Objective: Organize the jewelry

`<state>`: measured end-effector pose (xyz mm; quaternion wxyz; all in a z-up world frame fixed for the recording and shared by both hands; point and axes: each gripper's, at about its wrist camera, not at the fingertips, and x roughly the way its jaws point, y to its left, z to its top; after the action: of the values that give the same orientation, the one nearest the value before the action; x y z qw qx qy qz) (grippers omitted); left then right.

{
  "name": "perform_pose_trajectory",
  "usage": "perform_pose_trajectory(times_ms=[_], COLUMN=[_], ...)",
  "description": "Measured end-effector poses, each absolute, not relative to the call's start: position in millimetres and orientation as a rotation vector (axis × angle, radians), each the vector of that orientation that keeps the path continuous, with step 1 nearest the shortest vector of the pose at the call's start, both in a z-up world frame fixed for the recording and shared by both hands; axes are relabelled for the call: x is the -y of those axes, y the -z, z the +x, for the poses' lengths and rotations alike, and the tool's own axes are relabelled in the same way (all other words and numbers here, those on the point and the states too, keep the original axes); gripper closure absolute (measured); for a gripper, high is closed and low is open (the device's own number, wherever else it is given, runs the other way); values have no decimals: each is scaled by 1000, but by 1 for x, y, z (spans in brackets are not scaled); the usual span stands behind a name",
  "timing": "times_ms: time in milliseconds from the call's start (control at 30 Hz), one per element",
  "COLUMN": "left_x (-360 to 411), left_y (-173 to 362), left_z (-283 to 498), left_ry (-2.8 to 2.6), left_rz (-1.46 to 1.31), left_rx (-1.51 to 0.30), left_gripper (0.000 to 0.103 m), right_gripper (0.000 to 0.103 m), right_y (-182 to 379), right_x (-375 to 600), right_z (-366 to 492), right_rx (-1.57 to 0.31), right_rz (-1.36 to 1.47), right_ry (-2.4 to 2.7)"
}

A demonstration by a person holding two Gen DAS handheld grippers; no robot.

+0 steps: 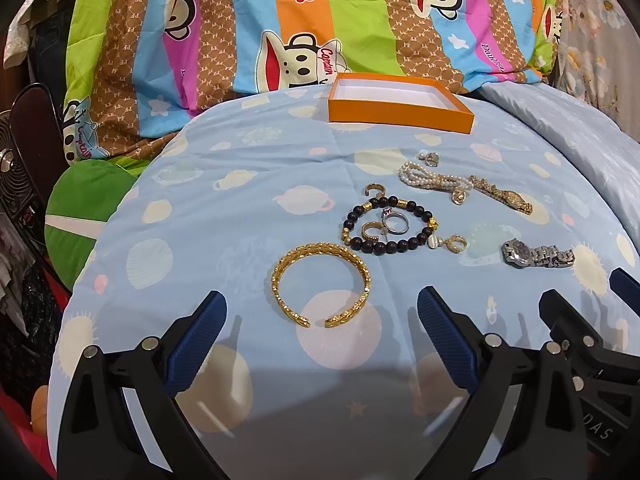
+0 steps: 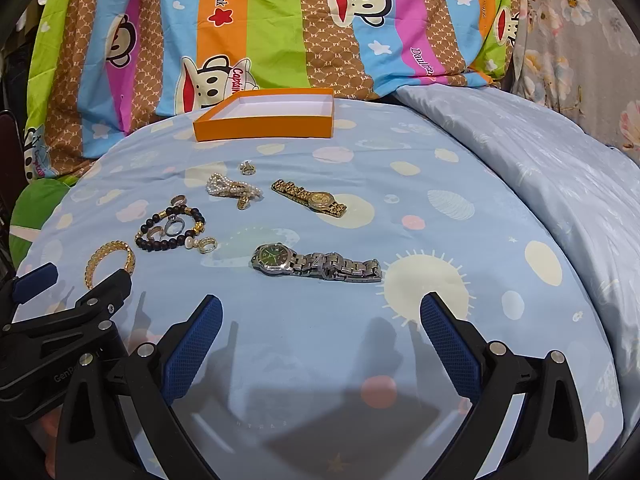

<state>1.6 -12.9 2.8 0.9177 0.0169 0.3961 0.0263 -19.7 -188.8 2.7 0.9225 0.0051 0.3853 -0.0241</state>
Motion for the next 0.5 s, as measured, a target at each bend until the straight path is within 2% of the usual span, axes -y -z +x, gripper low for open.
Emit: perform_pose_trajectory(times_ms=[500], left_x=[13], left_y=[-3], left_z=[1], left_ry=[-53], left_rz=[38], left_rx=[-812], left_gripper=[10], right_gripper=[5], right_y=[-4], right_x=[188], right_z=[-20], right_rx=[-792], right_rz=[11], right_ry=[49])
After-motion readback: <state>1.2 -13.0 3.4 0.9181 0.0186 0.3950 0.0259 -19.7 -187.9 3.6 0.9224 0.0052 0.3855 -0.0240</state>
